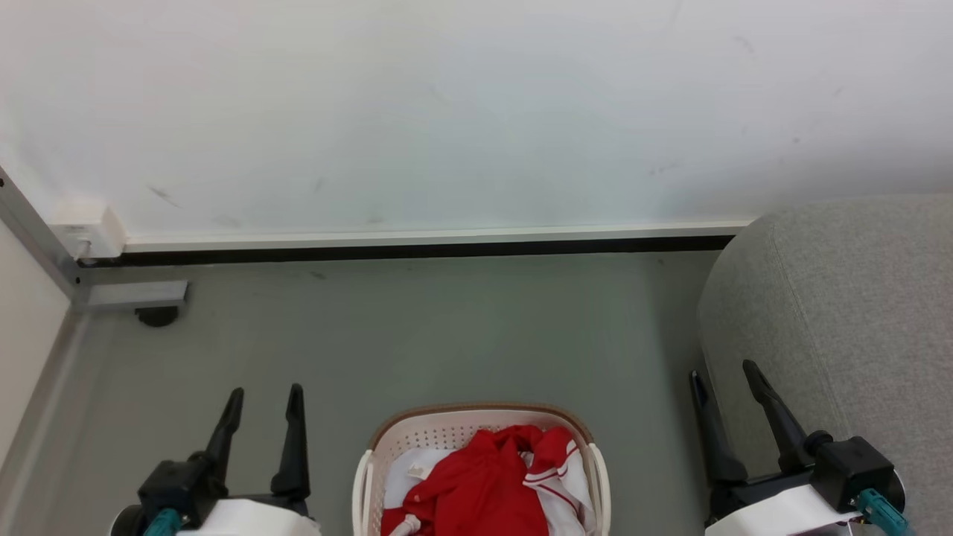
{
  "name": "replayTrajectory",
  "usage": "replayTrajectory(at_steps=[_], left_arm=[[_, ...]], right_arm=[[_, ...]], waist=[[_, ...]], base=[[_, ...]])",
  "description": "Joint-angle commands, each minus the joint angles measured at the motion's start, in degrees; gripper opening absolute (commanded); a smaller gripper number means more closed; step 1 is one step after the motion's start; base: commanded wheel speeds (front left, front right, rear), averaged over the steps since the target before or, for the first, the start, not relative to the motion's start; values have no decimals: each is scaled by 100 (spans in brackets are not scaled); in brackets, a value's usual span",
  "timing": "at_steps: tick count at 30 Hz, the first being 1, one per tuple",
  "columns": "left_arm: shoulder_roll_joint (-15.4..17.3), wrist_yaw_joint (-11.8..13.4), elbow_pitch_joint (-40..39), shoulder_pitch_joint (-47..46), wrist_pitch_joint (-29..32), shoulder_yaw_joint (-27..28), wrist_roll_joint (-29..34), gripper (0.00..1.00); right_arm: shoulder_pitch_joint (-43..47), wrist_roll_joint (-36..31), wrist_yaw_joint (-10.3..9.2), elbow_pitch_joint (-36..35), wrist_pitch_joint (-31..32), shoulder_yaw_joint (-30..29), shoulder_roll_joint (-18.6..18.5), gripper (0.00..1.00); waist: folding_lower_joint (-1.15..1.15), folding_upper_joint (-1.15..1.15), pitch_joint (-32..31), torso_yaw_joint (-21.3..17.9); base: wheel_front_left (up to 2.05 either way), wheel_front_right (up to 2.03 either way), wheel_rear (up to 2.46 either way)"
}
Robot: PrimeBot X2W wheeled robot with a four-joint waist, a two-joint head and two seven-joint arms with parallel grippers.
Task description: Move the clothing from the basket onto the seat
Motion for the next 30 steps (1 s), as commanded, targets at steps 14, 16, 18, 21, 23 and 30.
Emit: replayTrajectory(at_steps=[14, 16, 18, 21, 23, 30], left_arm=[[77, -240, 183, -539, -4, 29, 331, 100], [107, -268, 254, -660, -3, 15, 367, 100], [143, -292, 356, -786, -3, -8, 394, 100], [231, -336, 574, -983, -4, -111, 472, 100], [332, -347, 757, -1132, -3, -198, 530, 100], [676, -394, 1597, -1628, -3, -566, 612, 100]], right_arm=[[-479, -50, -12, -354, -2, -121, -32, 100], [-541, -31, -12, -391, -2, -175, -32, 100], [-625, -15, -12, -427, -2, -210, -31, 100], [-730, 11, -12, -483, -2, -257, -31, 100], [-807, 44, -12, -519, -2, -262, -29, 100], [-1003, 223, -12, -682, -2, -317, -27, 100]], waist=[[0, 0, 1037, -571], [0, 0, 1216, -666], [0, 0, 1396, -767], [0, 0, 1630, -913], [0, 0, 1777, -1025], [0, 0, 2148, -1320]], base=[[0, 0, 0], [0, 0, 0], [0, 0, 0], [0, 0, 0], [0, 0, 0], [0, 0, 0]])
